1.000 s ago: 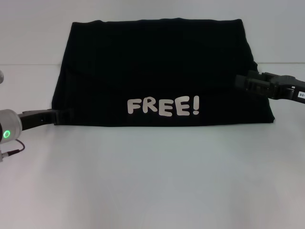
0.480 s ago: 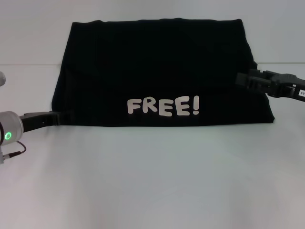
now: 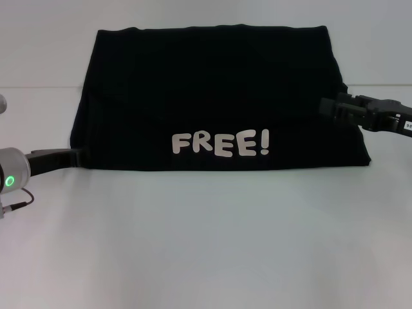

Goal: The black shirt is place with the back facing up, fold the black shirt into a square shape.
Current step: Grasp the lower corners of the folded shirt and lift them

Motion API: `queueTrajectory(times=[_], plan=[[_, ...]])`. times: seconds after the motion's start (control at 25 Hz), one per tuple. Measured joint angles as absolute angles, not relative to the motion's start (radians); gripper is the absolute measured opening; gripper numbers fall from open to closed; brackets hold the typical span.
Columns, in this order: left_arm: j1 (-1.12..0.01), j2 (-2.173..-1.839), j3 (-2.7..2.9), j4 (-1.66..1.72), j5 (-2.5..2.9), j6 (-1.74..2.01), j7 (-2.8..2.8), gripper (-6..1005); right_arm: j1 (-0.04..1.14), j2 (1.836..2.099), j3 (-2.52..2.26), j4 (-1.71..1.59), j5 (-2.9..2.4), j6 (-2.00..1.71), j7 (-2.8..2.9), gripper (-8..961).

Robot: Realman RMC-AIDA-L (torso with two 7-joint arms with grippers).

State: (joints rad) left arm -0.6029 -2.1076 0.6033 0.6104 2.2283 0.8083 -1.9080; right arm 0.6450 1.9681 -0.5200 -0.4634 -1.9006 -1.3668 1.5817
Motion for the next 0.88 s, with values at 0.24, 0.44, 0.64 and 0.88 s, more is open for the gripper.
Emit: queueTrajectory(times=[0.24, 0.44, 0.64, 0.88], plan=[[-0.604, -2.107, 0.603, 0.609, 2.230, 0.793, -1.907, 127, 0.644, 1.964, -0.520, -0.463, -1.901, -1.367, 1.582, 718], [-0.612, -2.103, 0.603, 0.610, 2.230, 0.790, -1.907, 24, 0.637, 1.952, -0.523, -0.463, -1.904, -1.331, 1.614, 718], [-0.616, -2.099, 0.602, 0.624, 2.239, 0.807, -1.914, 12, 0.631, 1.927, -0.532, -0.464, -1.952, -1.270, 1.692, 718], [-0.611, -2.098, 0.597, 0.647, 2.257, 0.854, -1.930, 51, 0.614, 1.916, -0.529, -0.465, -1.961, -1.264, 1.705, 717]])
